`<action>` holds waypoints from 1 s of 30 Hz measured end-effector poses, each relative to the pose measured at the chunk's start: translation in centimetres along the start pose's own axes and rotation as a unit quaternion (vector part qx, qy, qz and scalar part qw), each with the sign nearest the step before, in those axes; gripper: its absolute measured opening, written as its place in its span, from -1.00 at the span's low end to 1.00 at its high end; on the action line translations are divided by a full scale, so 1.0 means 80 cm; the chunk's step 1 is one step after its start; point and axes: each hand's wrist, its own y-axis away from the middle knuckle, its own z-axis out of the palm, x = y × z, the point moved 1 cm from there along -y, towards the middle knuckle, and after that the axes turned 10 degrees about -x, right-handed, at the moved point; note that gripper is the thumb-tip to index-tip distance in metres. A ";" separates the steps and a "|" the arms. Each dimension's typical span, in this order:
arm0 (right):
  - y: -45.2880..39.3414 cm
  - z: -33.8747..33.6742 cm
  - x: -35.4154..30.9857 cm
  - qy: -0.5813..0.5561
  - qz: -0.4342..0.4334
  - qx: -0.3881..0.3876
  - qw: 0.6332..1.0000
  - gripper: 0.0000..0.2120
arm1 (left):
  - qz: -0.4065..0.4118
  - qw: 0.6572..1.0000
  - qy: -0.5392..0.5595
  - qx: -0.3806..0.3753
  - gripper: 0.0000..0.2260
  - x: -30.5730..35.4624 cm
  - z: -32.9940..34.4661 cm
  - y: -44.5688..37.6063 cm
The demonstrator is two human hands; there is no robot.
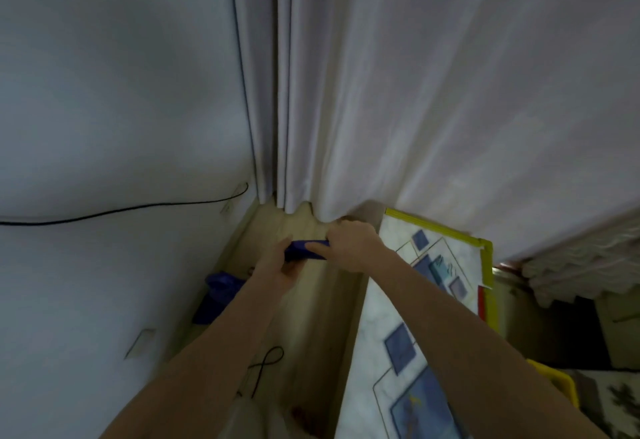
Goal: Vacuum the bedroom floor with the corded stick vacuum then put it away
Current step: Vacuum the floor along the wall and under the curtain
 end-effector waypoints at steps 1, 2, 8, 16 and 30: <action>0.003 0.004 0.002 -0.017 0.000 -0.004 1.000 -0.40 | -0.006 1.000 0.007 -0.005 -0.90 -0.006 -0.002 -0.004; 0.008 0.009 0.004 -0.034 -0.002 -0.008 0.999 -0.39 | -0.008 1.000 0.016 -0.003 -0.86 -0.012 -0.003 -0.001; 0.048 0.012 -0.010 -0.050 -0.023 -0.028 0.998 -0.39 | 0.000 0.998 0.060 -0.013 -0.80 -0.043 -0.028 0.034; 0.127 0.029 -0.117 -0.023 -0.022 -0.026 0.999 -0.38 | -0.004 0.998 0.031 -0.062 -0.87 -0.060 -0.117 0.142; 0.199 0.084 -0.227 -0.045 0.039 -0.033 0.998 -0.39 | -0.035 0.997 0.064 -0.024 -0.65 -0.086 -0.204 0.224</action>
